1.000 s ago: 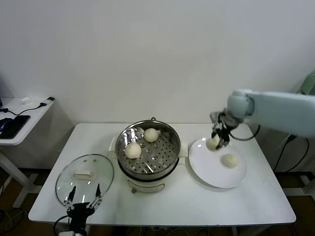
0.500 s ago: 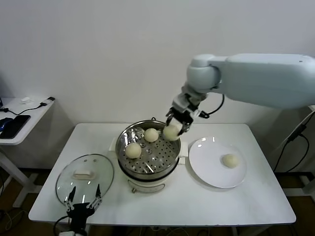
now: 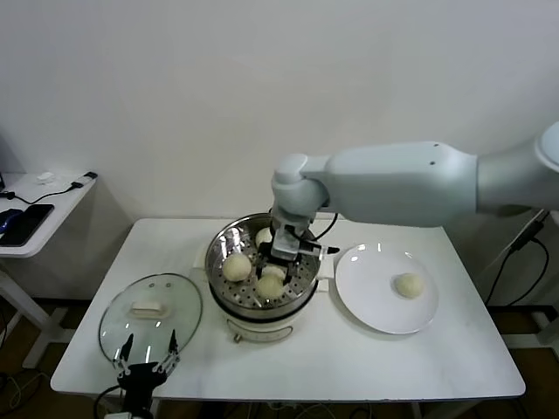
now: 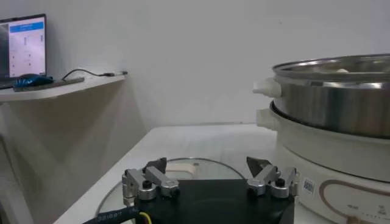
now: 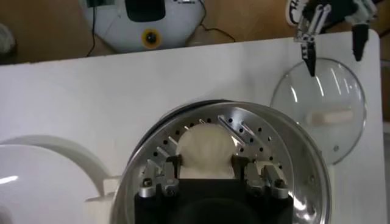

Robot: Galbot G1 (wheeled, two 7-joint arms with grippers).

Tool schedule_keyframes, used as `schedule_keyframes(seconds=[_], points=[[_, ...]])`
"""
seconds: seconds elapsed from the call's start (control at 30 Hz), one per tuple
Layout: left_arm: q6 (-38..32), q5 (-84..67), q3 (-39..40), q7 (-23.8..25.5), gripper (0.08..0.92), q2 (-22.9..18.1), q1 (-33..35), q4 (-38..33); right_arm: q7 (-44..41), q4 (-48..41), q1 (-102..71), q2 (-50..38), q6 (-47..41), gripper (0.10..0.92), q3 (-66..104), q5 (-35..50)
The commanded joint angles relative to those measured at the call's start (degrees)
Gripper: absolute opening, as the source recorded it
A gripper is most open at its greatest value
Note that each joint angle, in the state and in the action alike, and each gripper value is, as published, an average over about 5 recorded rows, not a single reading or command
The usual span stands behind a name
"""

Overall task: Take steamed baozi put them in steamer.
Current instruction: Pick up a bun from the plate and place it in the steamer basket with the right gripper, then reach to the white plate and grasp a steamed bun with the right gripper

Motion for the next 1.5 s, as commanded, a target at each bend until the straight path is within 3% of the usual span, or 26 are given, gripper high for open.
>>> schedule_keyframes(seconds=[0.03,0.27,0.6,0.83,0.93,1.17,1.5], points=[[-0.08,-0.19,-0.14,-0.01,0.823,0.20,-0.08,0.09,1.27,-6.19,-8.08,4.33,4.14,0.577,0.91,-7.13],[-0.22,-0.25,-0.10,-0.06,0.823,0.16,-0.11,0.19,4.19,-8.28,-9.53,5.00,3.82,0.582,1.45,-5.84],[-0.47,-0.15,0.17,-0.04,0.823,0.05,0.12,-0.08,-0.93,-8.34,-2.57,2.57,7.35,0.812,2.18,1.84],[-0.52,0.04,0.37,-0.07,0.823,0.01,0.14,-0.09,-6.55,-12.97,5.57,-2.08,7.35,0.823,2.64,15.98],[-0.48,-0.03,0.24,-0.08,0.823,0.23,-0.01,-0.18,-7.49,-15.44,9.41,-5.91,2.89,0.823,-0.01,23.27],[-0.37,-0.55,-0.21,0.04,0.823,0.39,-0.47,-0.43,-6.33,-13.01,15.31,-20.97,-20.41,0.823,-8.99,30.92],[-0.25,-0.52,-0.55,0.23,0.823,0.27,-0.36,-0.26,-6.43,-14.41,6.35,-34.54,-23.77,0.823,-14.41,20.59]])
